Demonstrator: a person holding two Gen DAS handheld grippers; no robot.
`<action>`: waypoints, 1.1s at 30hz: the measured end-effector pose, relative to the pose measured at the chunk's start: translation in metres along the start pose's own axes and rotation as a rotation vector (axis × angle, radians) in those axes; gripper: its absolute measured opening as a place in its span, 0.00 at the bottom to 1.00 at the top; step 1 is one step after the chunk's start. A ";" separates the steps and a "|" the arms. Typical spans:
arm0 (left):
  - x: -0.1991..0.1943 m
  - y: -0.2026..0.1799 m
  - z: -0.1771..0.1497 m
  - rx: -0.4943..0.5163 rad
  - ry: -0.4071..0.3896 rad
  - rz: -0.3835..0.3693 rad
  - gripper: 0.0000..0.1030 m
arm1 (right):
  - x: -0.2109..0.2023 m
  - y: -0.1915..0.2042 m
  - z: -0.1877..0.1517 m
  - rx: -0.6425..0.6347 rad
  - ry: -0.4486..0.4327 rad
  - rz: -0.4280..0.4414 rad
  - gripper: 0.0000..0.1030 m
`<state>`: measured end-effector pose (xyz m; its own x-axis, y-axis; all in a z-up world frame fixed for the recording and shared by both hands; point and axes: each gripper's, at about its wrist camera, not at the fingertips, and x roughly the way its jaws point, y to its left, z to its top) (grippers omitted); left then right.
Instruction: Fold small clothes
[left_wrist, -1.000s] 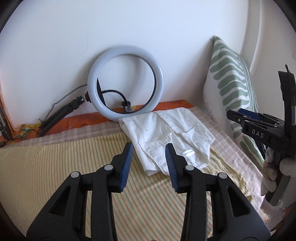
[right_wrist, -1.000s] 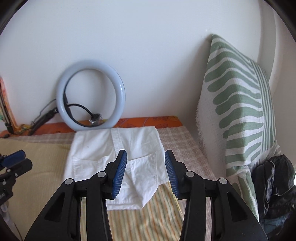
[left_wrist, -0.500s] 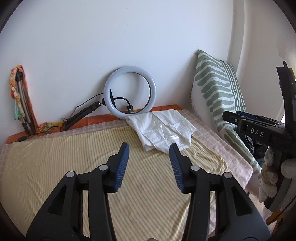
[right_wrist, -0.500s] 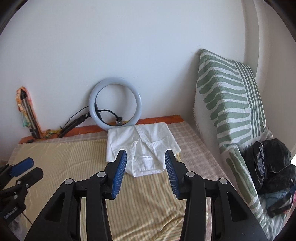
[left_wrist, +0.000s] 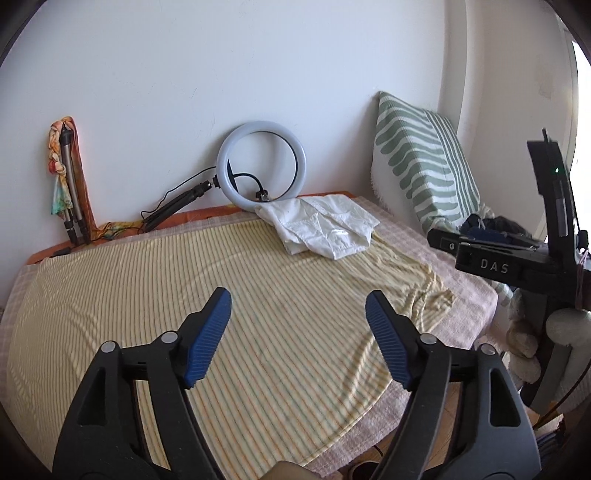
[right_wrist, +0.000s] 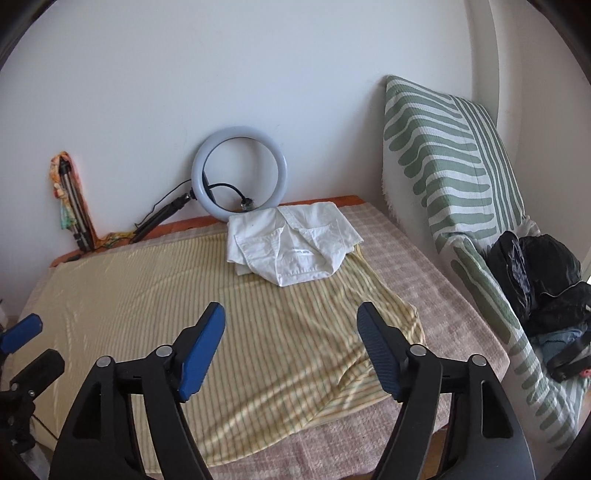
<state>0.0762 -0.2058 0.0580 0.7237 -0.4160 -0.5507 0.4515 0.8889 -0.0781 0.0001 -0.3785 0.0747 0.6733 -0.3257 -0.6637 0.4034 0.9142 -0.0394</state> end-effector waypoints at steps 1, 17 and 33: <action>0.000 -0.001 -0.001 0.011 0.002 0.005 0.80 | -0.002 0.000 -0.002 -0.003 -0.013 -0.010 0.79; -0.016 -0.009 -0.013 0.048 -0.090 0.066 1.00 | -0.001 0.006 -0.025 -0.021 -0.042 -0.040 0.80; -0.013 -0.016 -0.022 0.106 -0.050 0.067 1.00 | 0.003 0.006 -0.024 0.013 -0.056 -0.040 0.82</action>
<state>0.0482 -0.2100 0.0486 0.7782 -0.3676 -0.5091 0.4519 0.8908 0.0474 -0.0103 -0.3679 0.0545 0.6900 -0.3747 -0.6193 0.4382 0.8972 -0.0547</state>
